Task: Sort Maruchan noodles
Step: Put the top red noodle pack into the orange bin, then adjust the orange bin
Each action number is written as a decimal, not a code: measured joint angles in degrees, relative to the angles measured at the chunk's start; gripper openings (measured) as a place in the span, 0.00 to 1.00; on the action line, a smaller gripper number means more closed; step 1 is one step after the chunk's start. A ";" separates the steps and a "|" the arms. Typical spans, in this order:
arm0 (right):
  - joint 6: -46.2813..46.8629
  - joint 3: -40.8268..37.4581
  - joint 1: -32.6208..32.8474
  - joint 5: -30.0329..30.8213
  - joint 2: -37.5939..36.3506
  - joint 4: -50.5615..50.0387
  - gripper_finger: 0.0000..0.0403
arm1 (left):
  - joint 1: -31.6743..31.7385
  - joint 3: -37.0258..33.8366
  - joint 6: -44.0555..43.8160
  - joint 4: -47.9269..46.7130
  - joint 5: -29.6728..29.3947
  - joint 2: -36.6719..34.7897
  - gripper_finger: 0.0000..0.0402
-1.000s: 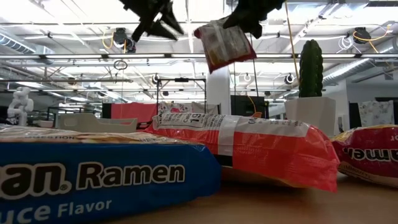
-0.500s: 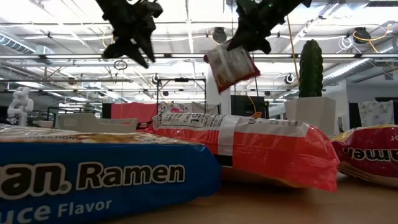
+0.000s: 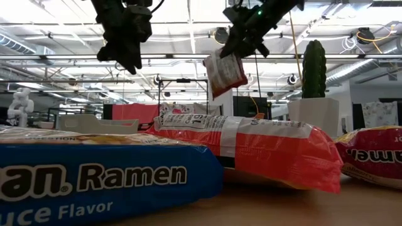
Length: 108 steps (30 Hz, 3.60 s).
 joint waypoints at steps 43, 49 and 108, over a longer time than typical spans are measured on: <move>-4.18 -6.47 -0.11 10.91 4.85 -1.76 0.30 | -14.80 -0.04 -25.25 -1.88 -2.68 -0.35 0.31; -3.89 -7.19 -0.11 11.87 4.85 1.70 0.32 | -15.43 -0.04 -25.26 -1.77 -2.63 -0.33 0.31; 14.09 -14.78 0.52 -11.11 -10.09 -15.44 0.45 | -20.97 -0.04 -22.24 -3.88 -7.66 -0.31 0.31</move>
